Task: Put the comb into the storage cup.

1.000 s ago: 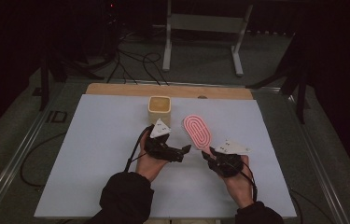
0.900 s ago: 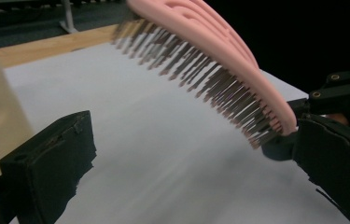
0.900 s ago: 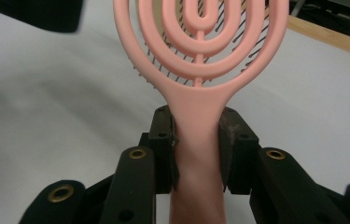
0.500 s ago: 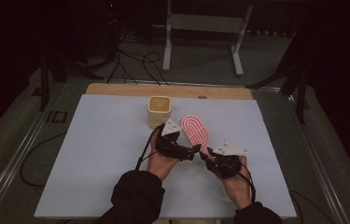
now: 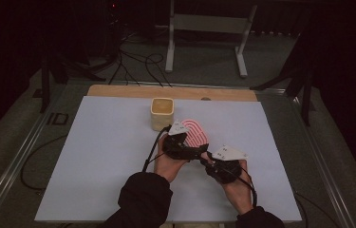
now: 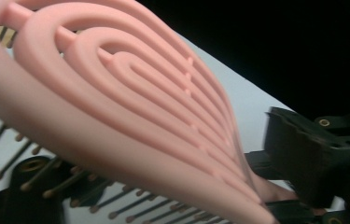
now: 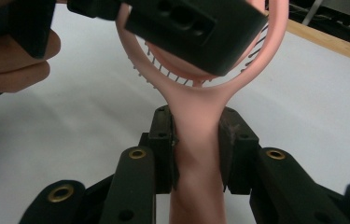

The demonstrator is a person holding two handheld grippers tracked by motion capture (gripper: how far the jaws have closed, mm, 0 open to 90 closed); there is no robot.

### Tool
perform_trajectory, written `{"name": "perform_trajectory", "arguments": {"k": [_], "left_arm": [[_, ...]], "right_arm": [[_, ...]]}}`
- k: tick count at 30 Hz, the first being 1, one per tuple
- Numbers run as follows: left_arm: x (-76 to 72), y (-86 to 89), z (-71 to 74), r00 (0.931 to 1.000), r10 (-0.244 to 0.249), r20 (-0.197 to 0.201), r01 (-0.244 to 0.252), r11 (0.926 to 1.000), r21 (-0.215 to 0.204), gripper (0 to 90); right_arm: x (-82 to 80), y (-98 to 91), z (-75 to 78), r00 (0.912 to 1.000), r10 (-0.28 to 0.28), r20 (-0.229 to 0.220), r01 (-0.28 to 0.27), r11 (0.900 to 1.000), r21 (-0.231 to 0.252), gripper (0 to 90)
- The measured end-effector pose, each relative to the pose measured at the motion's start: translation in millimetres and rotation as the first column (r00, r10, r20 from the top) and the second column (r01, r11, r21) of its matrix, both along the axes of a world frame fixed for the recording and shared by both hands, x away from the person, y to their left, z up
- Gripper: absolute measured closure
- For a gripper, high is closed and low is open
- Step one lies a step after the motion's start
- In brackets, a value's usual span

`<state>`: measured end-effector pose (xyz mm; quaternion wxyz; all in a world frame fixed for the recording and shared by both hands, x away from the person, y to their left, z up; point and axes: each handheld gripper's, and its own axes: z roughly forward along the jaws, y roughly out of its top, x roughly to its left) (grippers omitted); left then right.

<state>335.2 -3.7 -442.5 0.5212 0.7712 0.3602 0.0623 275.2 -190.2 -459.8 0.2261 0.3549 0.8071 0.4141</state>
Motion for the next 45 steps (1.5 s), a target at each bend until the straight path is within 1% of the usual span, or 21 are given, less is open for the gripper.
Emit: {"name": "perform_trajectory", "arguments": {"k": [1,3,6,9,15,19,21,22,23,24,25,27,29,31,32,33,35,36,39,41,45], "left_arm": [[-0.4,-0.3,0.4,0.9999,0.012,-0.002,-0.012,0.9999,-0.003,23.4],[-0.4,0.6,0.9,0.9996,0.026,-0.005,-0.026,0.9996,-0.013,31.7],[0.1,2.4,1.6,0.9992,0.038,-0.015,-0.039,0.9987,-0.034,39.3],[-1.7,2.6,2.5,0.9997,0.021,-0.008,-0.022,0.9988,-0.043,46.7],[-4.2,1.6,4.3,1.0,-0.008,-0.005,0.007,0.9975,-0.07,53.7],[-5.3,1.9,5.5,0.9987,-0.042,-0.027,0.039,0.9934,-0.108,60.2],[-5.9,2.0,6.7,0.9983,-0.051,-0.028,0.047,0.9911,-0.124,62.0],[-5.6,2.8,7.4,0.9976,-0.06,-0.035,0.054,0.9881,-0.144,62.4],[-5.4,3.0,8.2,0.9975,-0.057,-0.043,0.049,0.9871,-0.152,63.2],[-5.9,2.4,9.2,0.9985,-0.038,-0.039,0.032,0.9906,-0.133,63.6],[-5.7,2.5,9.6,0.9988,-0.034,-0.034,0.029,0.9923,-0.12,63.9],[-4.6,4.1,9.2,0.9983,-0.036,-0.045,0.03,0.9905,-0.134,64.1],[-4.7,5.3,10.0,0.9989,-0.024,-0.042,0.018,0.9904,-0.137,64.1],[-4.8,6.1,10.9,0.9991,-0.019,-0.037,0.014,0.9906,-0.136,64.3],[-4.9,7.5,12.5,0.9993,-0.011,-0.036,0.005,0.9895,-0.144,64.3],[-5.0,8.5,13.4,0.9994,-0.007,-0.033,0.002,0.9892,-0.147,64.4],[-5.2,10.7,15.1,0.9996,0.002,-0.027,-0.006,0.9882,-0.153,64.5],[-5.2,12.4,16.0,0.9997,0.005,-0.023,-0.008,0.988,-0.154,64.5],[-5.1,17.5,19.3,0.9998,0.016,-0.015,-0.018,0.9867,-0.162,64.5],[-4.8,21.5,21.5,0.9997,0.023,-0.011,-0.024,0.9865,-0.162,64.5],[-3.7,30.2,25.8,0.9993,0.036,-0.001,-0.036,0.988,-0.15,64.5]], "right_arm": [[0.0,0.0,0.0,1.0,0.0,0.0,0.0,1.0,0.0,69.7],[-0.3,-0.4,0.5,1.0,-0.003,0.005,0.003,1.0,0.001,69.6],[-0.3,-1.4,1.6,0.9999,-0.005,0.01,0.005,1.0,0.005,69.7],[-0.1,-1.5,1.2,1.0,-0.004,0.001,0.004,0.9999,0.016,69.7],[0.3,-1.5,0.5,1.0,0.002,-0.004,-0.002,0.9998,0.018,69.6],[0.7,-1.0,-0.7,1.0,0.007,-0.004,-0.007,0.9999,0.011,69.5],[0.7,-0.5,-0.9,1.0,0.004,-0.003,-0.003,0.9999,0.016,69.2],[0.9,-0.8,-0.8,1.0,0.004,-0.001,-0.004,0.9999,0.017,68.9],[1.0,-0.9,-0.9,1.0,0.003,-0.002,-0.003,0.9998,0.018,67.8],[1.1,-1.6,-0.9,1.0,0.004,-0.001,-0.004,0.9996,0.028,64.0],[1.6,-2.6,-0.2,1.0,0.009,-0.003,-0.009,0.9989,0.045,58.7],[2.2,-5.1,1.4,0.9998,0.02,0.004,-0.02,0.9965,0.081,50.0],[2.8,-6.9,2.9,0.9999,0.009,0.011,-0.01,0.9964,0.085,41.6],[3.5,-7.9,3.4,1.0,0.006,0.005,-0.007,0.9962,0.087,41.3],[4.1,-9.6,3.4,1.0,0.005,-0.001,-0.005,0.9948,0.102,39.6],[4.4,-12.2,3.6,1.0,0.003,-0.005,-0.002,0.9907,0.136,32.4],[4.7,-13.6,3.7,1.0,-0.001,0.006,0.0,0.99,0.141,19.0],[5.2,-13.6,3.4,0.9999,-0.01,0.004,0.009,0.9911,0.133,14.6],[7.4,-19.0,0.2,0.9994,-0.035,-0.01,0.035,0.9919,0.122,12.5],[7.3,-20.8,-0.3,0.9991,-0.041,-0.012,0.042,0.9921,0.118,12.1],[5.0,-31.1,0.0,0.999,-0.044,-0.002,0.044,0.9916,0.122,11.9]]}}
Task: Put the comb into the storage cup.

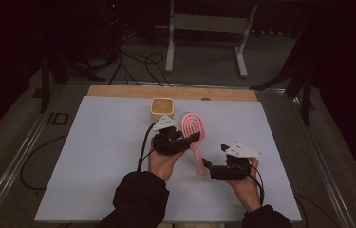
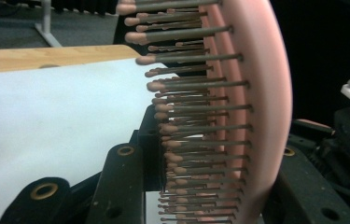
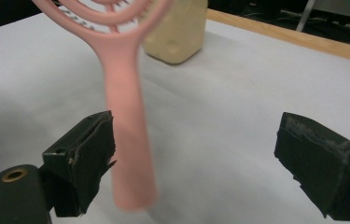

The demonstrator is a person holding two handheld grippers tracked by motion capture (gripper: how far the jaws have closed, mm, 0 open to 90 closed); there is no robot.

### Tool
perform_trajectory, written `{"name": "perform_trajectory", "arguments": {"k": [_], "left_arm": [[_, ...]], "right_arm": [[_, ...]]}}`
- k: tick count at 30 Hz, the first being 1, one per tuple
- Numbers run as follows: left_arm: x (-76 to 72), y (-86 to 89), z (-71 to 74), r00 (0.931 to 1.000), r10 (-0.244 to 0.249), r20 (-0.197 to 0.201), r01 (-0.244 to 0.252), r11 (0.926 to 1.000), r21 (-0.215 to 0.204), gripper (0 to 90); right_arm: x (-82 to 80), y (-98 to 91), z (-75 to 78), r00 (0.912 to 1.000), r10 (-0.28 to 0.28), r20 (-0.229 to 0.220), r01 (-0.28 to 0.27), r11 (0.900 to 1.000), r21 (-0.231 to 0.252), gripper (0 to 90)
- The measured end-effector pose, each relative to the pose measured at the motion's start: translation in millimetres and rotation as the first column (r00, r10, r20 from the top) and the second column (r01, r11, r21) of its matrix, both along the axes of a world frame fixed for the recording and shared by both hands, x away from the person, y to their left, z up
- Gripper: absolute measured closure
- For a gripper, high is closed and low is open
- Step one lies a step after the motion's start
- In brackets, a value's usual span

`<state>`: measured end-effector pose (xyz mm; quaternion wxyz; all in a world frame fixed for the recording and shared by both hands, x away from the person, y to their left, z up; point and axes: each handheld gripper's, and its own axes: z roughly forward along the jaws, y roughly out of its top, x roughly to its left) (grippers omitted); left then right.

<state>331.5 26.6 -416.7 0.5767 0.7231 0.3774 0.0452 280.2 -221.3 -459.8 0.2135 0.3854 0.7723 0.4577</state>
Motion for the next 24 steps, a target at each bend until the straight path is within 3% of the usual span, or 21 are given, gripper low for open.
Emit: {"name": "perform_trajectory", "arguments": {"k": [8,10,15,24], "left_arm": [[5.2,16.3,7.5,0.9993,0.034,0.015,-0.034,0.9993,0.015,64.5],[6.7,19.2,9.8,0.999,0.043,0.015,-0.043,0.999,0.014,64.5],[10.6,24.5,15.2,0.9979,0.06,0.024,-0.061,0.998,0.015,64.5],[16.9,31.4,24.8,0.9966,0.071,0.041,-0.071,0.9974,0.013,64.5]], "right_arm": [[-15.0,-25.8,-10.8,0.9994,-0.02,0.028,0.02,0.9998,-0.004,13.4],[-18.8,-35.6,-12.9,0.9991,-0.031,0.03,0.03,0.999,0.034,13.4],[-30.7,-54.4,-20.0,0.9912,-0.089,0.098,0.079,0.992,0.098,14.0],[-38.4,-55.3,-32.5,0.9793,-0.133,0.153,0.124,0.9902,0.064,15.2]]}}
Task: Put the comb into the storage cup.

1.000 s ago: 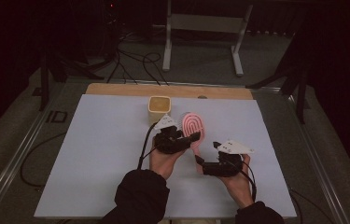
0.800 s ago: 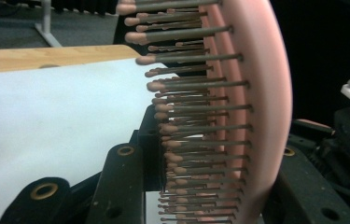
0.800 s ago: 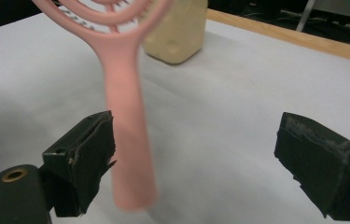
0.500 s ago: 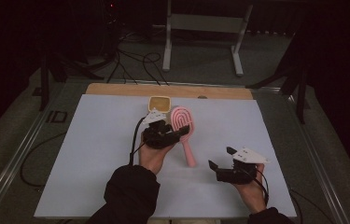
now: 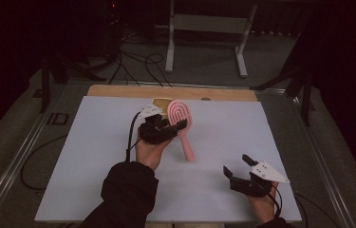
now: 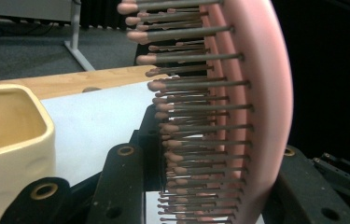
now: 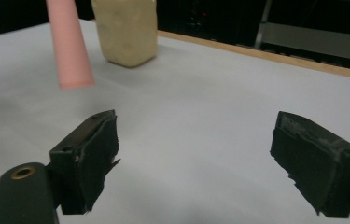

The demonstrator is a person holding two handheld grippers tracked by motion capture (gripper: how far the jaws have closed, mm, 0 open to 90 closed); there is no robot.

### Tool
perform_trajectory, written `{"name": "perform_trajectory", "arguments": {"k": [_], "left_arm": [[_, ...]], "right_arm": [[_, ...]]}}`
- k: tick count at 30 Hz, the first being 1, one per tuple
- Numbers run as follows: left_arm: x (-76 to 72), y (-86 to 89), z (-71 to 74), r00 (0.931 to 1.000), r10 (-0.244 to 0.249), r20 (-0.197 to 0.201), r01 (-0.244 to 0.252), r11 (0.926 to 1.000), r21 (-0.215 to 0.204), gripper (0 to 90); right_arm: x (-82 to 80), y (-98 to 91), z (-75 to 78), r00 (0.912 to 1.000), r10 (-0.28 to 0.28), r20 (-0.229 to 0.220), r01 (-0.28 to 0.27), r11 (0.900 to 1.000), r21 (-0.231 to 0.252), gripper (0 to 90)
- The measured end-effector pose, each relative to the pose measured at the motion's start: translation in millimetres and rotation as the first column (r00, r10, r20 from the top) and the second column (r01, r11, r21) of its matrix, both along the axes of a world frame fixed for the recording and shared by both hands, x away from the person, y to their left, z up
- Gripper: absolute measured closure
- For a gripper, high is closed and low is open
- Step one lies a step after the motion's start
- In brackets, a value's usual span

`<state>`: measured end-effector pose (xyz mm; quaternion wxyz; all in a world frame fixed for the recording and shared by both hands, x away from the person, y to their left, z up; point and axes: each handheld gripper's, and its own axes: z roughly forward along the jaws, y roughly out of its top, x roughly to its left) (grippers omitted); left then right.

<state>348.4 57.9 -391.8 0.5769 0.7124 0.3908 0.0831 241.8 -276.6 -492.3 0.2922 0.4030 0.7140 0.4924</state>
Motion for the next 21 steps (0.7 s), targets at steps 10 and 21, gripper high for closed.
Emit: {"name": "perform_trajectory", "arguments": {"k": [10,21], "left_arm": [[3.9,13.3,14.2,0.9997,0.018,0.017,-0.018,0.9997,-0.016,64.5],[9.8,20.3,25.8,0.999,0.034,0.029,-0.033,0.9992,-0.023,64.5]], "right_arm": [[2.5,-1.4,-5.5,0.9996,0.0,-0.027,0.0,1.0,0.008,14.2],[2.9,0.0,-7.0,0.9992,0.023,-0.033,-0.022,0.9996,0.016,13.3]]}}
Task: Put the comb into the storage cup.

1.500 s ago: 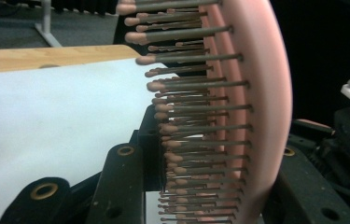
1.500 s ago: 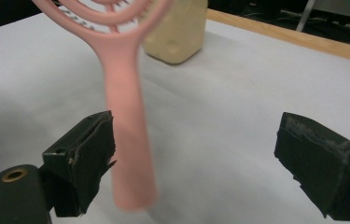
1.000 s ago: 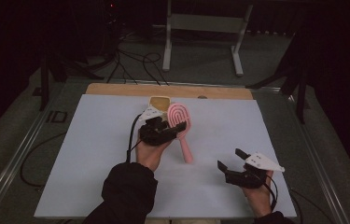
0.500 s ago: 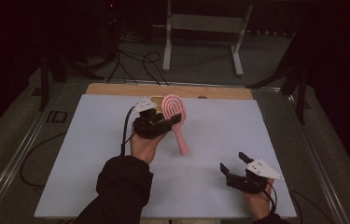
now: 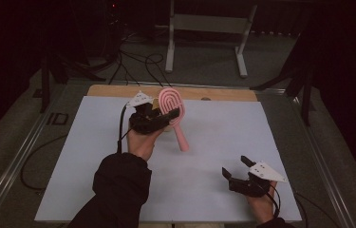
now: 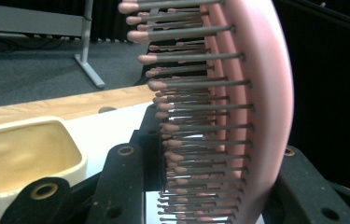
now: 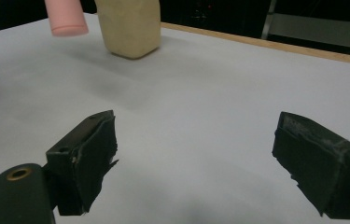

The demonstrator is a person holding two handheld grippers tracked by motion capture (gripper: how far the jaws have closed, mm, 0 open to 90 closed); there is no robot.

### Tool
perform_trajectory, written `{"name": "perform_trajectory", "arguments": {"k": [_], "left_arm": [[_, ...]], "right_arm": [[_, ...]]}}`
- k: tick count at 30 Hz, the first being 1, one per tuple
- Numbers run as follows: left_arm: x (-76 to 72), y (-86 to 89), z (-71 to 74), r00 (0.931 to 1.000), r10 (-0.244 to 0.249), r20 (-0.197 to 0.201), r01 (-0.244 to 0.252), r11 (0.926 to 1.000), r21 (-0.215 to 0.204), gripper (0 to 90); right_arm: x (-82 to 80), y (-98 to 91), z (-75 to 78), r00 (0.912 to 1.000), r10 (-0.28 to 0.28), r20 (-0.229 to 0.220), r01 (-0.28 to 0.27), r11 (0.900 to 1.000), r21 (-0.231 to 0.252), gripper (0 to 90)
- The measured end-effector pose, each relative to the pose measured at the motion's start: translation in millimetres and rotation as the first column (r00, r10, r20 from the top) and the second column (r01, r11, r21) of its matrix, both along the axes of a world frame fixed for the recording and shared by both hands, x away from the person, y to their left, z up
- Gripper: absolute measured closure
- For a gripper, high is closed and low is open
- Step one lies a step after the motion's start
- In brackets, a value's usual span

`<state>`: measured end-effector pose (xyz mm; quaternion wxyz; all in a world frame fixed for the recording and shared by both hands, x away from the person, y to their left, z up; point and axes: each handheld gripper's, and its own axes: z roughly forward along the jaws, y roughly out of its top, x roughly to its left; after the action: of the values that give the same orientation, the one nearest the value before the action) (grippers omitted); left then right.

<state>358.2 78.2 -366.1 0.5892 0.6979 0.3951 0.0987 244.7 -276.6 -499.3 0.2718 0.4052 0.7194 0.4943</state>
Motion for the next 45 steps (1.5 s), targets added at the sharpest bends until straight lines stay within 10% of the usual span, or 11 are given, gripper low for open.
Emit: {"name": "perform_trajectory", "arguments": {"k": [45], "left_arm": [[31.1,9.5,38.7,0.9955,0.067,0.067,-0.069,0.9975,0.019,64.5]], "right_arm": [[-1.4,6.6,-1.5,0.9993,0.037,-0.005,-0.037,0.9993,-0.005,13.7]]}}
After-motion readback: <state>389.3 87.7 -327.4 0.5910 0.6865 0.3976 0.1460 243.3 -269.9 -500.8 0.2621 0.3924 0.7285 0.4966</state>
